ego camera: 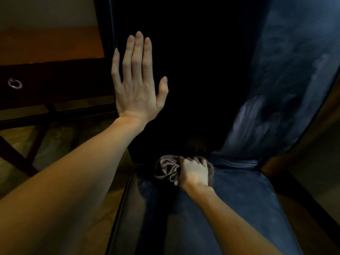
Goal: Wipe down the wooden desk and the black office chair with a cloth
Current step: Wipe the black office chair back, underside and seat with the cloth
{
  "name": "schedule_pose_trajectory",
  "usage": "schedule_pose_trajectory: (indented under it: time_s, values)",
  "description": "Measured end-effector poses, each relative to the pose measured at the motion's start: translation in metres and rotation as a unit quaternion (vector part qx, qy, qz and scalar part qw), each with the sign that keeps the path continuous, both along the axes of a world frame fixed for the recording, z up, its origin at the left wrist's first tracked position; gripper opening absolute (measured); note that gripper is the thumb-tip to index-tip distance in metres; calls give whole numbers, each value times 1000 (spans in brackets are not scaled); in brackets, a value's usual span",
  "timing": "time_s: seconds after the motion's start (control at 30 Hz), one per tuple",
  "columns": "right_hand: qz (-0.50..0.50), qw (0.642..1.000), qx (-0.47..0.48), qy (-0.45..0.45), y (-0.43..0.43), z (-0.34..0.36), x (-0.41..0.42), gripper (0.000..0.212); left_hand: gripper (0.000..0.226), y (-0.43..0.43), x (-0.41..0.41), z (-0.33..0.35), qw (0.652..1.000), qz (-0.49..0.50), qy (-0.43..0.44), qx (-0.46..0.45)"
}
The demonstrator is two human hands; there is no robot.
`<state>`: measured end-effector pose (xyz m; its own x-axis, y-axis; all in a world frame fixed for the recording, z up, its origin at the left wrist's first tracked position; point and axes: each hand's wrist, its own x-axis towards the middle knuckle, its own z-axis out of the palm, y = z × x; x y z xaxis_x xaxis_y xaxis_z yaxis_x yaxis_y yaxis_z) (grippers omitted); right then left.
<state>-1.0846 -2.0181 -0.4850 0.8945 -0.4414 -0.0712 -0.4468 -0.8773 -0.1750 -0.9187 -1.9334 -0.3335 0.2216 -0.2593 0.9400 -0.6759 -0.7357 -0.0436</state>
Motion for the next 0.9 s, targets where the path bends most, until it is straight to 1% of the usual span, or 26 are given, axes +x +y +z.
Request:
schedule_pose_trajectory:
  time_s: [0.03, 0.07, 0.13, 0.17, 0.2, 0.23, 0.27, 0.3, 0.33, 0.37, 0.43, 0.53, 0.6, 0.67, 0.7, 0.77, 0.83, 0.9]
  values:
    - [10, 1000, -21, -16, 4, 3, -9, 60, 73, 1, -3, 1, 1000, -1, 5, 3]
    - [22, 997, -48, -60, 11, 2, -19, 60, 73, 2, -4, 1, 1000, -4, 6, 5]
    - [55, 978, -89, -178, 20, -10, -35, 55, 73, 3, -3, 1, 1000, -6, 9, 8]
    - [69, 971, -99, -206, 21, -16, -37, 54, 73, 3, -1, 1, 1000, -2, 10, 10]
    - [75, 971, -106, -199, 18, -20, -35, 55, 73, 2, 0, 0, 1000, 1, 8, 9]
    - [71, 977, -108, -167, 15, -23, -30, 57, 74, 1, 1, -1, 1000, 2, 1, 5]
    - [61, 987, -95, -117, 12, -25, -23, 58, 73, 0, 3, -2, 1000, 1, -7, 0]
    - [45, 995, -62, -63, 12, -30, -14, 58, 73, -2, 6, -4, 1000, -3, -14, -5]
    - [25, 999, -36, -22, 11, -32, -5, 56, 73, -3, 9, -6, 1000, -4, -19, -11]
    - [10, 1000, -21, -2, 10, -34, 4, 53, 73, -4, 12, -7, 1000, -3, -22, -14]
    - [-5, 1000, 2, 18, 3, -28, 21, 50, 73, -5, 16, -8, 999, 2, -27, -18]
    - [2, 997, 39, 66, -11, -10, 33, 43, 73, -6, 17, -7, 999, -6, -29, -19]
    - [9, 995, 57, 84, -19, -2, 26, 46, 73, -5, 16, -7, 999, -20, -21, -22]
    - [26, 994, 67, 77, -17, 6, 11, 53, 74, -5, 14, -7, 1000, -23, -17, -14]
    - [27, 995, 77, 62, -14, 10, 0, 54, 75, -5, 14, -5, 1000, -19, -14, -9]
    - [7, 991, 135, 16, -4, 19, -27, 45, 76, 0, 8, -1, 1000, -16, 9, 9]
    - [-31, 978, 194, -72, 5, 38, -57, 34, 78, 7, -2, 7, 998, -33, 41, 40]
    - [-58, 957, 224, -174, 10, 65, -80, 28, 79, 18, -14, 18, 993, -36, 70, 87]
